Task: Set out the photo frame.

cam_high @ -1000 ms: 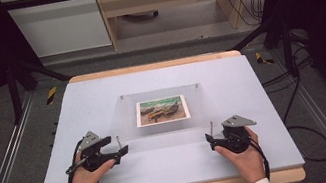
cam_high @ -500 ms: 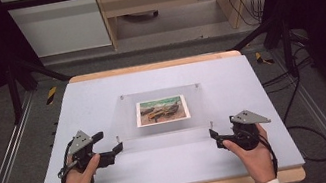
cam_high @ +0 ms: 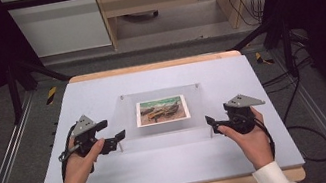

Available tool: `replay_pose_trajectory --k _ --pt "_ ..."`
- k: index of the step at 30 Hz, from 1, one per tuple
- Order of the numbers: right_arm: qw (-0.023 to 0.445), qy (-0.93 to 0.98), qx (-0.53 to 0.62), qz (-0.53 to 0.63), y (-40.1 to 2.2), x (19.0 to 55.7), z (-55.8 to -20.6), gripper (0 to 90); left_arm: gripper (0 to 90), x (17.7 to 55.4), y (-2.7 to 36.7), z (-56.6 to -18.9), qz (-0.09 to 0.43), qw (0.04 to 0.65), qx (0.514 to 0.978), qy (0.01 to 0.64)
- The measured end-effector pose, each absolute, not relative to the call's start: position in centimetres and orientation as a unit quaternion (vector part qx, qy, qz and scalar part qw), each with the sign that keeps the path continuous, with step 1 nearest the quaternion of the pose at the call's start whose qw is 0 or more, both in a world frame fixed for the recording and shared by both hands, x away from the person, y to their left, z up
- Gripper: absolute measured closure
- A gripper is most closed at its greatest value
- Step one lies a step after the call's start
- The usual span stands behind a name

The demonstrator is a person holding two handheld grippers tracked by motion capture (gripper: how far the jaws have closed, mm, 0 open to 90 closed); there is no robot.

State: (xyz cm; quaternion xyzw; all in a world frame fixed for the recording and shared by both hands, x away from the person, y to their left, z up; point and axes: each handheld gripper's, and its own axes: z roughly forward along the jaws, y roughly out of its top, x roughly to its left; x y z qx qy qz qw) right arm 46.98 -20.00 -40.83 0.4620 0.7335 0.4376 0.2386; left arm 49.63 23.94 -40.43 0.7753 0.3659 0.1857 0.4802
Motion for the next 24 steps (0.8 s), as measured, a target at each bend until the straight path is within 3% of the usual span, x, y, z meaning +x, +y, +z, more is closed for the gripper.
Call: replay_pose_trajectory --k 9,15,24 --pt "0.2 0.758 0.451 0.427 -19.3 50.6 -40.8 19.0 13.2 53.0 23.8 -41.7 0.157 0.442 0.79 0.394" --pt "0.185 0.759 0.457 0.425 -19.4 51.8 -41.3 24.6 14.4 53.1 23.5 -42.4 0.154 0.453 0.777 0.409" --pt "0.185 0.759 0.463 0.418 -19.2 52.2 -41.4 20.4 13.1 52.7 22.7 -42.7 0.176 0.444 0.777 0.41"
